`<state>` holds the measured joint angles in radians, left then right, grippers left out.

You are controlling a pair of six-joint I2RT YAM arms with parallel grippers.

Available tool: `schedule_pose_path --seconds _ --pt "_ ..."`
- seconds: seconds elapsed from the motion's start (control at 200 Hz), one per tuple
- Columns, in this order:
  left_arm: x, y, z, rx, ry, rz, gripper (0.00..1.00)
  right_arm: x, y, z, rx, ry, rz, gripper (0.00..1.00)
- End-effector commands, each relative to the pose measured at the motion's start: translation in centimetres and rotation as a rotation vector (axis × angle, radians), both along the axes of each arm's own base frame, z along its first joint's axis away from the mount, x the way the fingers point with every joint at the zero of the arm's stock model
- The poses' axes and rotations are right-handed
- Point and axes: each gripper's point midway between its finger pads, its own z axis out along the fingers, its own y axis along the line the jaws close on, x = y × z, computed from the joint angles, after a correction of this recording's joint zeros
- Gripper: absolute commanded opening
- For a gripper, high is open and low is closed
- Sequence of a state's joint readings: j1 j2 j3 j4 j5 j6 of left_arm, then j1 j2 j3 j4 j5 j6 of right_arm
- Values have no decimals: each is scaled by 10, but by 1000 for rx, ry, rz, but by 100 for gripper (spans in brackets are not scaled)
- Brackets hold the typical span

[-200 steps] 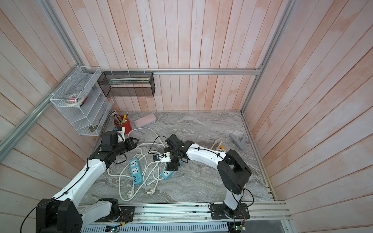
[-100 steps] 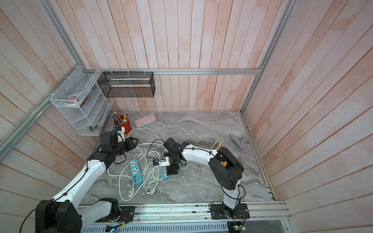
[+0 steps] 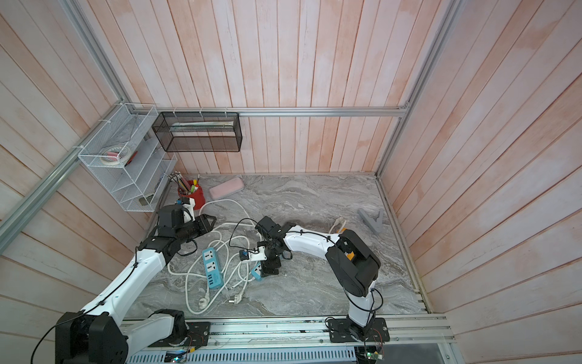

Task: Wrap the cord around the power strip
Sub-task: Pick up the power strip from the center of the board.

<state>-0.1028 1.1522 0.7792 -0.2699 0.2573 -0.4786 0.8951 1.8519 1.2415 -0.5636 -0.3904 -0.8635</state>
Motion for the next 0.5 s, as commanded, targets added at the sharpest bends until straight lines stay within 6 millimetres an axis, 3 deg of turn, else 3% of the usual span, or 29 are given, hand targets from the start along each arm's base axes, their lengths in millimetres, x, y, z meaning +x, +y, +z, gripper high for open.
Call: schedule_pose_path --seconds 0.0,0.235,0.495 --pt "4 -10 5 -16 -17 -22 49 -11 -9 8 -5 41 -2 91" --pt "4 -24 5 -19 -17 -46 49 9 -3 -24 -77 14 0 90" --pt "2 -22 12 -16 -36 -38 49 5 -10 -44 -125 49 -20 84"
